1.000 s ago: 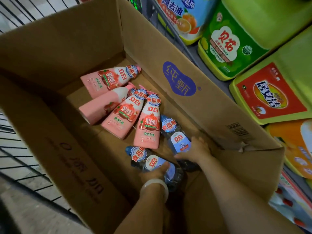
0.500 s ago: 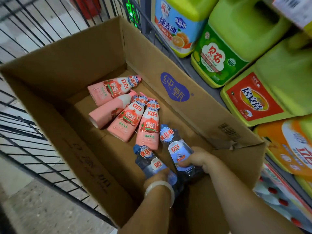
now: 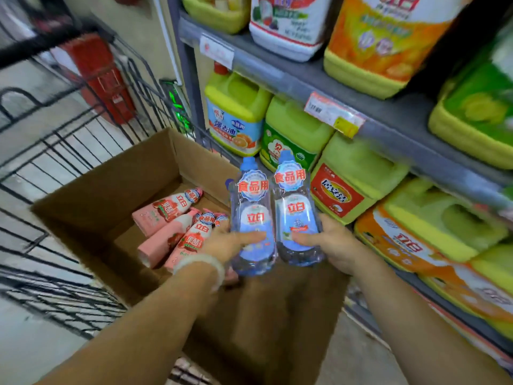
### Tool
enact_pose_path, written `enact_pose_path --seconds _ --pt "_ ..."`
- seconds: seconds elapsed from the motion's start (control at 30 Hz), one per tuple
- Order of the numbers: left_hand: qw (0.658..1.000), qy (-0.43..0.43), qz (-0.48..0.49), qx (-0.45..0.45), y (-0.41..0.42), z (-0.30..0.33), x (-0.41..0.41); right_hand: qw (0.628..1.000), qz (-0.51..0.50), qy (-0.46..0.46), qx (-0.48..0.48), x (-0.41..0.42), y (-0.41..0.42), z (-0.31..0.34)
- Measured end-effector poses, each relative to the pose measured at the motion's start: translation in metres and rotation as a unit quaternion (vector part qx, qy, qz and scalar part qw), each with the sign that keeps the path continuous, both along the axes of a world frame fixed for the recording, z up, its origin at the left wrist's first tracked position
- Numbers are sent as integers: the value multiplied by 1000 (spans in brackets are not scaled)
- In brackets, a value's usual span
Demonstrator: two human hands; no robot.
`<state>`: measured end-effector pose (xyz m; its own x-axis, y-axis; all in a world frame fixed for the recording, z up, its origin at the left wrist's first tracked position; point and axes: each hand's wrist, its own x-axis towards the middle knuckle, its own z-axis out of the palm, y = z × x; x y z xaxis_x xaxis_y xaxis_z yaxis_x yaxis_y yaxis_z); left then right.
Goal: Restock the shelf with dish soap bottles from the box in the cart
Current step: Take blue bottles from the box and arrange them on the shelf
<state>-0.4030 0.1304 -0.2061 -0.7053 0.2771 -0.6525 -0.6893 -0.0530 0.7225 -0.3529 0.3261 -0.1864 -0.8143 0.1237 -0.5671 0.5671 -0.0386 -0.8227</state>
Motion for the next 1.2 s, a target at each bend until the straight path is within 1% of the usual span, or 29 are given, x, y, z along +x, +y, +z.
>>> enact_pose_path --seconds 0.1,0.27,0.37,0.5,0.63,0.73,0.9,1.07,1.2 --pt "996 66 -57 32 8 41 -7 997 -30 73 -15 12 9 34" --pt "977 153 -133 61 37 109 11 987 -68 145 1 57 37 98" --pt "964 184 -167 98 62 149 48 979 -97 177 18 103 58 136" --pt "939 226 -222 131 100 196 118 964 -126 231 45 191 92 184" --pt "916 248 -271 162 150 233 201 942 -191 268 68 295 126 221" --pt "902 255 -299 181 193 259 264 916 -252 298 90 372 150 247" --pt "872 265 -351 213 267 303 359 878 -327 320 137 489 193 290" --pt "840 267 -406 241 330 344 425 832 -392 350 177 566 231 321" --pt "819 272 -430 265 383 367 461 806 -427 360 199 608 266 337"
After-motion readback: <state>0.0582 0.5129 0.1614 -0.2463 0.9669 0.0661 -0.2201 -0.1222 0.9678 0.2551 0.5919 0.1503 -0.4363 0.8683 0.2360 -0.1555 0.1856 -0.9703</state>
